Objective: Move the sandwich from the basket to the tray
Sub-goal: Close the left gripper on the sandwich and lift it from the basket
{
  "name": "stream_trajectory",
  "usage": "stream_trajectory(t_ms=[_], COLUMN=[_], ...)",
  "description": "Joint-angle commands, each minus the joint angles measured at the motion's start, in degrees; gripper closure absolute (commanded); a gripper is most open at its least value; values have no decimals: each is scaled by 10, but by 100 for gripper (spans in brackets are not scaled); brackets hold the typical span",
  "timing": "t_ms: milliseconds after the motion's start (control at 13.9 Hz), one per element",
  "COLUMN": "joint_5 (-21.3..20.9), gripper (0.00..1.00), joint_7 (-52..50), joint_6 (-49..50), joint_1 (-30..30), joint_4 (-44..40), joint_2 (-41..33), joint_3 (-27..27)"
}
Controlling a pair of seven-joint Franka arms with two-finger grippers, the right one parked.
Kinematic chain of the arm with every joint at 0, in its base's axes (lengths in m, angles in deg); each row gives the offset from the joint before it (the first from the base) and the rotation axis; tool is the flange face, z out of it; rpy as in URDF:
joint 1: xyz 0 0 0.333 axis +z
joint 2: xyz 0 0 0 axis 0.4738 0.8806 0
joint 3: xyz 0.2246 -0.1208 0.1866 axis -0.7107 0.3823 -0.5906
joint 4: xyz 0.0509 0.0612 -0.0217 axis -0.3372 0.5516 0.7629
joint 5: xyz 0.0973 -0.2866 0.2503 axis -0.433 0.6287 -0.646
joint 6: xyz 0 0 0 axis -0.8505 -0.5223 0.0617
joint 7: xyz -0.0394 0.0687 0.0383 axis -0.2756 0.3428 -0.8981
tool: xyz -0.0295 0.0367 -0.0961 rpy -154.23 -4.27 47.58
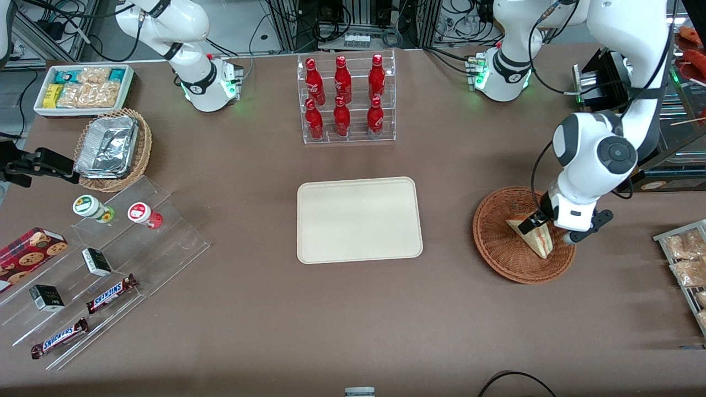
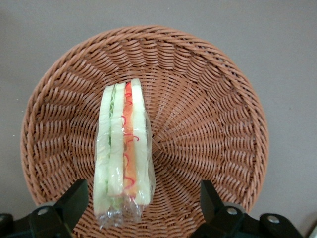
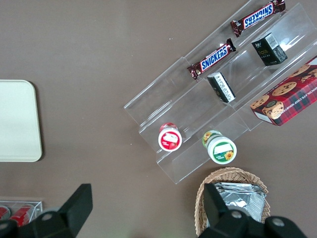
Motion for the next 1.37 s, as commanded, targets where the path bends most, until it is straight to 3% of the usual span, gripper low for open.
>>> stream_trajectory(t_ms=[0, 649, 721, 865, 937, 1297], joint_5=[-11, -31, -31, -31, -34, -59], gripper=[0, 1, 12, 83, 100, 100], joint_7=[-8, -6, -6, -6, -5, 5], joint_6=[-11, -9, -9, -9, -7, 66], joint_1=[-1, 4, 4, 4, 4, -1], joint_4=[-2, 10, 12, 12, 11, -18], joint_2=[12, 27, 28, 31, 32, -1], joint_3=[-3, -6, -6, -6, -6, -4])
